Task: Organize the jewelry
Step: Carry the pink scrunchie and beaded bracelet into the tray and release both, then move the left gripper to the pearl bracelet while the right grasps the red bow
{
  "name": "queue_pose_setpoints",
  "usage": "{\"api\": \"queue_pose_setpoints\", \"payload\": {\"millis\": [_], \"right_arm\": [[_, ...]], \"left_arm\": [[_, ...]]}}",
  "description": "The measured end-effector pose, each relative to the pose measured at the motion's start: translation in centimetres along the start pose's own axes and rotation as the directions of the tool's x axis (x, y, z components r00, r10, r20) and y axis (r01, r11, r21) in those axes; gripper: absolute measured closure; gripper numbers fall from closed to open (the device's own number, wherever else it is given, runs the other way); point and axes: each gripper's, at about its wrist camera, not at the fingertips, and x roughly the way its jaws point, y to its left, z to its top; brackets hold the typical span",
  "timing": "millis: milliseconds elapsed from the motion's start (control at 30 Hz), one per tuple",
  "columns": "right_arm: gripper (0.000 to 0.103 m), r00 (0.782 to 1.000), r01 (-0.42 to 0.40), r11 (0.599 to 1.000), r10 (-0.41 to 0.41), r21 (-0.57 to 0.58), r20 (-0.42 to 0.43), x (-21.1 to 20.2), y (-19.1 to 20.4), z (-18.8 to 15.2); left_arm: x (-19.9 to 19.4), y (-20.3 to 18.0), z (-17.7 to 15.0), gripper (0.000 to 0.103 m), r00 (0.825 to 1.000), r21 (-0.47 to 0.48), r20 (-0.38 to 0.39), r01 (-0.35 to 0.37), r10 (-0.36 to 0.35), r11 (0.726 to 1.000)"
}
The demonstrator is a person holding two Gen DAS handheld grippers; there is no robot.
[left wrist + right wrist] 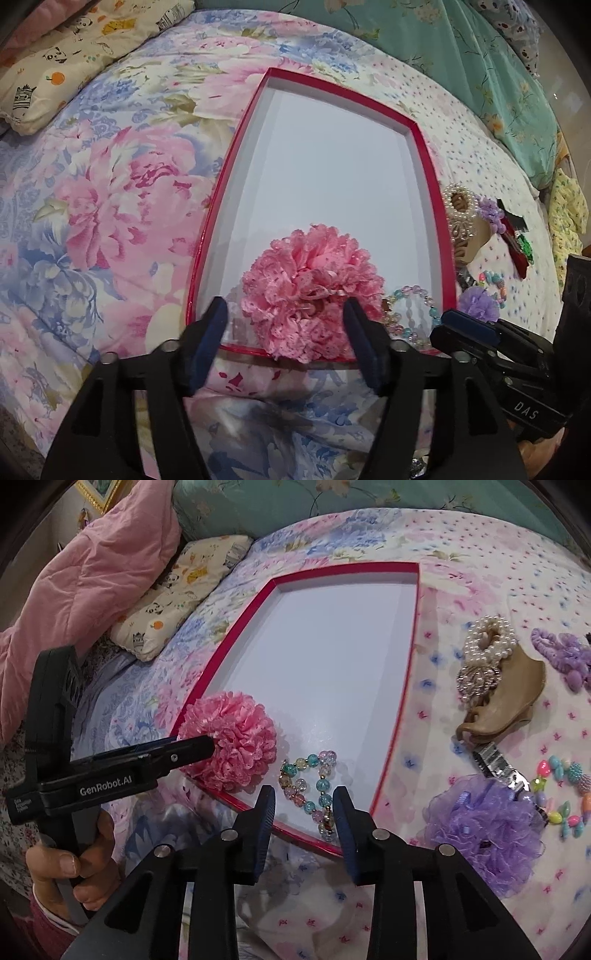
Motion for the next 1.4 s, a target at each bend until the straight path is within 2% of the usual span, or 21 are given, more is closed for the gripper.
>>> {"api": "queue_pose_setpoints", "payload": {"millis": [167, 467, 833, 1133, 1400], "right_arm": [[0.060, 0.999, -0.020, 0.999, 0.019, 0.033, 0.034, -1.4, -0.8, -0.3], [0.058, 0.994, -0.026, 0.995, 0.015, 0.093, 0.113, -5.3, -3.0, -0.9], [0.055, 0.979, 0.036, 0.973, -0.080, 0.227, 0.186, -10.1, -9.2, -2.8], [0.055, 0.954, 0.065, 0.940, -0.157, 0.335, 0.255, -13.9, -14.1, -3.6], [0.055, 0.944, 0.108, 0.925, -0.211, 0.365, 0.253, -14.9, -16.7, -3.0]], "left_arm": [[-1.3, -0.4, 0.1, 0.026, 0.999, 0.001, 0.035, 0.007, -0.007, 1.000], [-2.6, -2.0, 0.2, 0.026, 0.997, 0.011, 0.070, 0.029, -0.030, 1.000], [-3.0, -7.0, 0.4, 0.026, 0.992, 0.091, 0.071, 0.094, -0.101, 0.991], [-2.0, -11.6, 1.1, 0.026, 0.989, 0.179, 0.059, 0.124, -0.137, 0.976], [-0.2, -14.3, 1.8, 0.026, 0.989, 0.227, 0.023, 0.140, -0.149, 0.964]]}}
